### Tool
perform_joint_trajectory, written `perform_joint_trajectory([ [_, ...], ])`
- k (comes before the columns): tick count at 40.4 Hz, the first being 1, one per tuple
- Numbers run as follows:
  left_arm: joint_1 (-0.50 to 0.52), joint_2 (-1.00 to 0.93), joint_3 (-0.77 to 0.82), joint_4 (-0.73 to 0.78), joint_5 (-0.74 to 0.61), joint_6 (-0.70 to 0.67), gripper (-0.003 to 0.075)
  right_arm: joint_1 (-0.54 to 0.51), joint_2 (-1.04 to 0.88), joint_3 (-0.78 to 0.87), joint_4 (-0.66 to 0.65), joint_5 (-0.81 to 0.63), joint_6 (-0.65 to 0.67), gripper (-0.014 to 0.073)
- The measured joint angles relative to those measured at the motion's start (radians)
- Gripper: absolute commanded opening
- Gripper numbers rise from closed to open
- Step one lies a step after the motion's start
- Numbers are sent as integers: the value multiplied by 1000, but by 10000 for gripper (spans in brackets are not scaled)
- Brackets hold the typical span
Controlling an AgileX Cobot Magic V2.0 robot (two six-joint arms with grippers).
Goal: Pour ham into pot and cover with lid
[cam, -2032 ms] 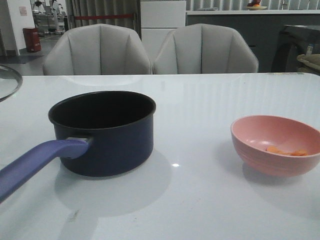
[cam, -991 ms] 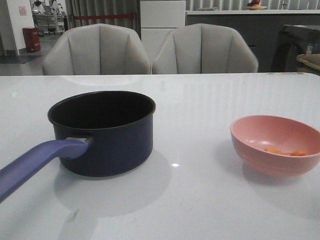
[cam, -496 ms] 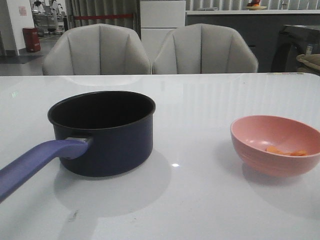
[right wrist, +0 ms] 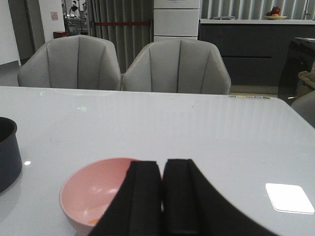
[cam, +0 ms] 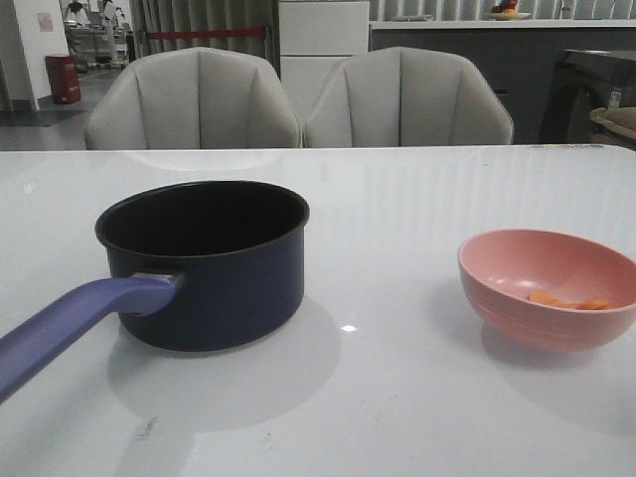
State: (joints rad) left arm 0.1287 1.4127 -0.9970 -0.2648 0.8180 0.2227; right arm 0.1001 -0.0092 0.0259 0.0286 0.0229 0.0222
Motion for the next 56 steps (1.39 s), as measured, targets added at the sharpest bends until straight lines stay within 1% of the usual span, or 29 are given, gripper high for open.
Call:
perform_joint_trajectory([
  [7, -12, -199, 5, -5, 5, 4, 616, 0, 0, 0, 0, 0, 0, 150],
  [14, -38, -411, 88, -7, -35, 4, 616, 0, 0, 0, 0, 0, 0, 150],
  [21, -97, -627, 248, 27, -160, 5, 615, 0, 0, 0, 0, 0, 0, 150],
  [31, -191, -904, 507, 50, -353, 7, 573, 0, 0, 0, 0, 0, 0, 150],
  [39, -223, -1108, 629, 50, -480, 9, 537, 0, 0, 0, 0, 0, 0, 150],
  [45, -228, -1226, 710, 50, -601, 11, 508, 0, 0, 0, 0, 0, 0, 150],
  [49, -228, -1261, 767, 50, -686, 11, 486, 0, 0, 0, 0, 0, 0, 150],
  [53, -228, -1273, 792, 50, -735, 11, 464, 0, 0, 0, 0, 0, 0, 150],
  [56, -228, -1273, 796, 50, -745, 11, 448, 0, 0, 0, 0, 0, 0, 150],
])
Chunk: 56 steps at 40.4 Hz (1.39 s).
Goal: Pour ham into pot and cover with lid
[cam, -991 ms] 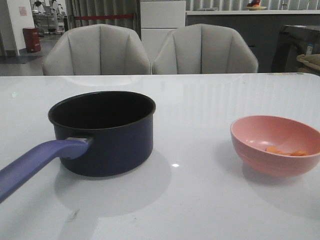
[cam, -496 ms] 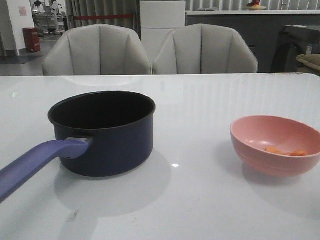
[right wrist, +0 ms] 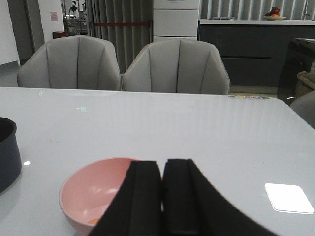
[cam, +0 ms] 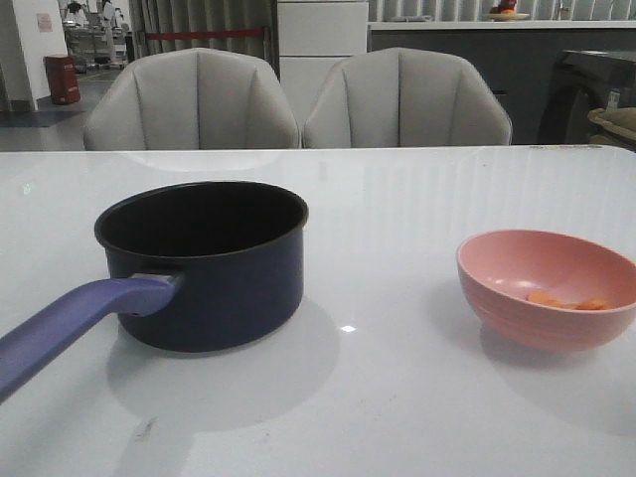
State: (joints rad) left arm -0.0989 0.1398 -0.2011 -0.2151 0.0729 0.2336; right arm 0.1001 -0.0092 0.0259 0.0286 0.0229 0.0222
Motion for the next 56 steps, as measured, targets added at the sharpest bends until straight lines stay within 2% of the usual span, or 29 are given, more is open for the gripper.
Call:
perform_joint_trajectory([
  [4, 0, 0, 0, -2, -6, 0, 435, 0, 0, 0, 0, -14, 0, 150],
  [9, 0, 0, 0, -2, -10, 0, 428, 0, 0, 2, 13, -125, 4, 150],
  [12, 0, 0, 0, -4, -10, 0, 428, 0, 0, -3, 46, -137, 4, 150],
  [18, 0, 0, 0, -6, -3, 0, 428, 0, 44, -128, 86, -12, 5, 150],
  [24, 0, 0, 0, -6, 2, 0, 428, 0, 215, -307, 88, 208, 5, 150],
  [30, 0, 0, 0, -6, 2, 0, 428, 0, 373, -404, 88, 368, 5, 150],
  [35, 0, 0, 0, -6, 2, 0, 428, 0, 462, -415, 88, 430, 5, 150],
  [41, 0, 0, 0, -6, 2, 0, 428, 0, 519, -415, 89, 438, 5, 164],
  [45, 0, 0, 0, -6, 2, 0, 428, 0, 551, -434, 92, 446, 5, 262],
  [51, 0, 0, 0, -6, 2, 0, 428, 0, 630, -487, 113, 464, 5, 528],
  [53, 0, 0, 0, -6, 2, 0, 428, 0, 666, -507, 117, 474, 6, 584],
  [56, 0, 0, 0, -6, 2, 0, 428, 0, 727, -537, 132, 490, 6, 591],
])
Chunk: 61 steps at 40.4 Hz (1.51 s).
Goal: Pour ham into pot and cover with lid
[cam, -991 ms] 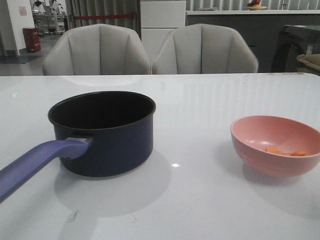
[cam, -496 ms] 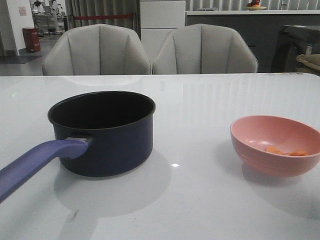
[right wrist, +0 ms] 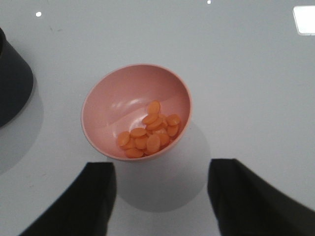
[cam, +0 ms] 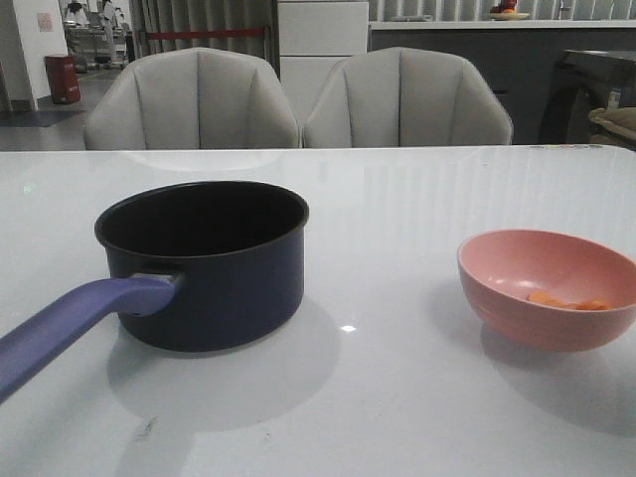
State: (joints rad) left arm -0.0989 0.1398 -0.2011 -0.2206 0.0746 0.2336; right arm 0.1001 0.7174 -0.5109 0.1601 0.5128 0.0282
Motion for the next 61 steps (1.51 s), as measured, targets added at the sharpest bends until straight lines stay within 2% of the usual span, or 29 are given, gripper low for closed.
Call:
perform_joint_trajectory([
  [12, 0, 0, 0, 0, 2, 0, 428, -4, 295, -161, 68, 107, 0, 591],
  [24, 0, 0, 0, 0, 2, 0, 428, -122, 592, -353, 119, 223, -15, 591],
  [46, 0, 0, 0, 0, 4, 0, 428, -129, 993, -594, 126, 305, -90, 584],
  [48, 0, 0, 0, 0, 4, 0, 428, -129, 1018, -603, 126, 310, -95, 563],
  [52, 0, 0, 0, 0, 4, 0, 428, -129, 1054, -614, 126, 317, -102, 439],
  [56, 0, 0, 0, 0, 4, 0, 428, -129, 1085, -614, 126, 317, -107, 250],
  [58, 0, 0, 0, 0, 4, 0, 428, -129, 1093, -614, 126, 315, -107, 128],
  [61, 0, 0, 0, 0, 4, 0, 428, -129, 1102, -614, 126, 305, -113, 150],
])
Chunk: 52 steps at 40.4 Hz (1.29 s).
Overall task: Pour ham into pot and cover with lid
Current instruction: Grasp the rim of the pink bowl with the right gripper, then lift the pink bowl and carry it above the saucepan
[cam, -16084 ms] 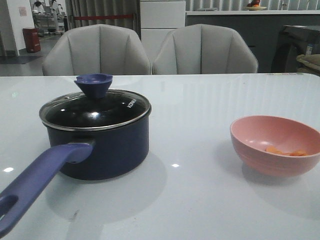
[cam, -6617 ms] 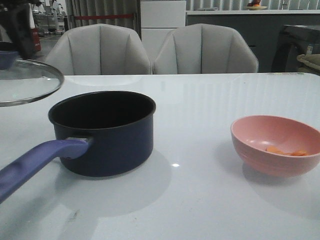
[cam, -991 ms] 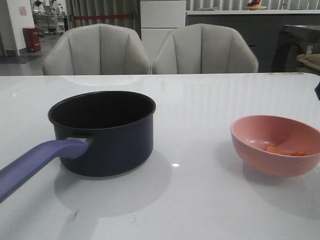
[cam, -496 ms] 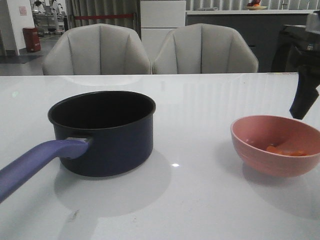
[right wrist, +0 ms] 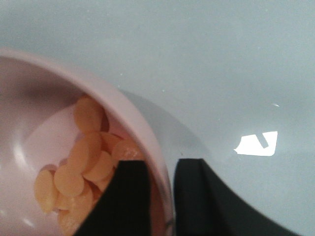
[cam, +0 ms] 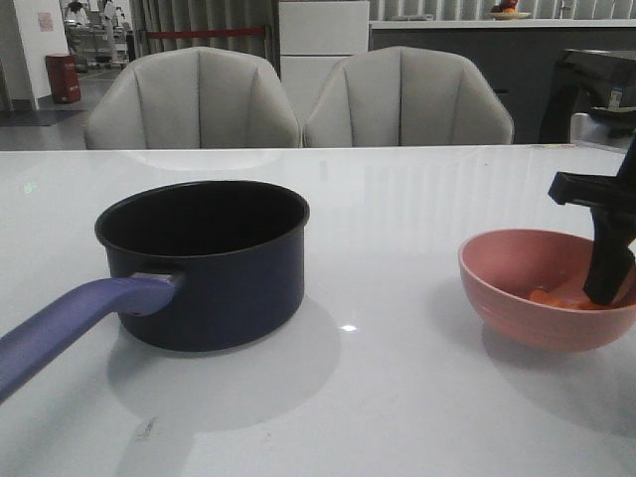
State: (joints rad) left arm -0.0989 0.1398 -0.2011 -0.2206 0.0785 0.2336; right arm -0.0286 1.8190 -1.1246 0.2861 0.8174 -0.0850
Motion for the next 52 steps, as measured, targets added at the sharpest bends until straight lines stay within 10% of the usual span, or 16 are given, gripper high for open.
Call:
perform_joint_trajectory([
  [18, 0, 0, 0, 0, 0, 0, 428, 28, -44, -32, 47, -25, -38, 137],
  [32, 0, 0, 0, 0, 0, 0, 428, 295, -232, -46, 41, -148, -73, 138],
  [52, 0, 0, 0, 0, 1, 0, 428, 634, -184, -243, -523, -229, 252, 138],
])
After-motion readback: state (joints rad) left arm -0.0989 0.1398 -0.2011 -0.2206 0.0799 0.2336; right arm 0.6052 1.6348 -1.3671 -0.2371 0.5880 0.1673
